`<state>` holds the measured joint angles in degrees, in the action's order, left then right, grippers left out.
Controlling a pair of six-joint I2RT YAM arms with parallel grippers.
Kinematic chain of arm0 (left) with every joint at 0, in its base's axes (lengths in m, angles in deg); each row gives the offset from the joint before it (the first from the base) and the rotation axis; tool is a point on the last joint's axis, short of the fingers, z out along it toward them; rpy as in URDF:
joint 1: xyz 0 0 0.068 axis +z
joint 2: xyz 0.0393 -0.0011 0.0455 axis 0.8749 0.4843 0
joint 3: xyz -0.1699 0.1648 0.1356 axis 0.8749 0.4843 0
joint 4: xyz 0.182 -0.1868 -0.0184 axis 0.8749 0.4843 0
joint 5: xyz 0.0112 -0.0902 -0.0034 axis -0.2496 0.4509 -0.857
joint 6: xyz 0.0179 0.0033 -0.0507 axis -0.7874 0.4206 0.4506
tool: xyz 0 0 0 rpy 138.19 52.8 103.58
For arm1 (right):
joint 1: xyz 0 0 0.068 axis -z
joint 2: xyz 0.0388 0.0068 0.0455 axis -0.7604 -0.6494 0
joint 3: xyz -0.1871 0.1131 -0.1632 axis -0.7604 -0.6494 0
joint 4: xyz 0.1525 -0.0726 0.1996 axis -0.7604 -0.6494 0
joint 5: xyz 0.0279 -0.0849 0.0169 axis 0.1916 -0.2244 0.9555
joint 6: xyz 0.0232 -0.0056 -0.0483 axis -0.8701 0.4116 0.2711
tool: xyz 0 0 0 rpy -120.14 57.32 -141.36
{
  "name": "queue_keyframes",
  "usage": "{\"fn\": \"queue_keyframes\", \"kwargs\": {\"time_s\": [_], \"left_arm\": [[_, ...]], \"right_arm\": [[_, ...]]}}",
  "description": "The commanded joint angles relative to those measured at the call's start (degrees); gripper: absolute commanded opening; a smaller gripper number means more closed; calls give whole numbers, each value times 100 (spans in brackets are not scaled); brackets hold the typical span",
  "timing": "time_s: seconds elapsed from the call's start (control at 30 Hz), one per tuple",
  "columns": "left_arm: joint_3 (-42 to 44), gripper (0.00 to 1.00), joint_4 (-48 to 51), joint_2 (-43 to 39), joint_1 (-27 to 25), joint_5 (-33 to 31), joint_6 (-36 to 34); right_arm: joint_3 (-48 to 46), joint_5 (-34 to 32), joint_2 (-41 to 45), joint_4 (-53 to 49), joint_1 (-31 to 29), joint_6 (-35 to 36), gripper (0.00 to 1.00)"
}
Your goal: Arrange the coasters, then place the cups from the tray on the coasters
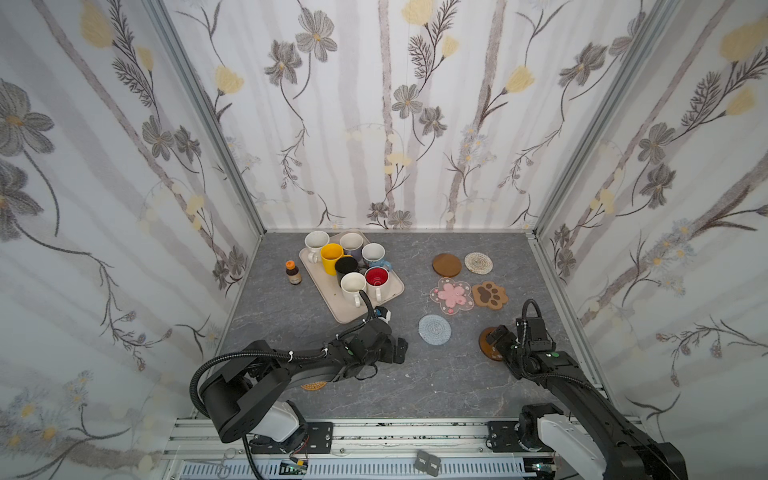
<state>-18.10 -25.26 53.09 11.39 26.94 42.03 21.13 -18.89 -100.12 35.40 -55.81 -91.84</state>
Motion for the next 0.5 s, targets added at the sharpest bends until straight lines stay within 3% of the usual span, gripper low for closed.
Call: {"fn": "queue_keyframes", "kwargs": {"time_s": [0.0, 0.47], "left_arm": [[-125, 100, -106, 111, 22, 7, -45], [-389, 100, -117, 404, 42, 24, -121]], "right_arm": [[138, -158, -157, 341, -2, 203, 100], [315, 62, -354, 463, -2, 426, 100]]}}
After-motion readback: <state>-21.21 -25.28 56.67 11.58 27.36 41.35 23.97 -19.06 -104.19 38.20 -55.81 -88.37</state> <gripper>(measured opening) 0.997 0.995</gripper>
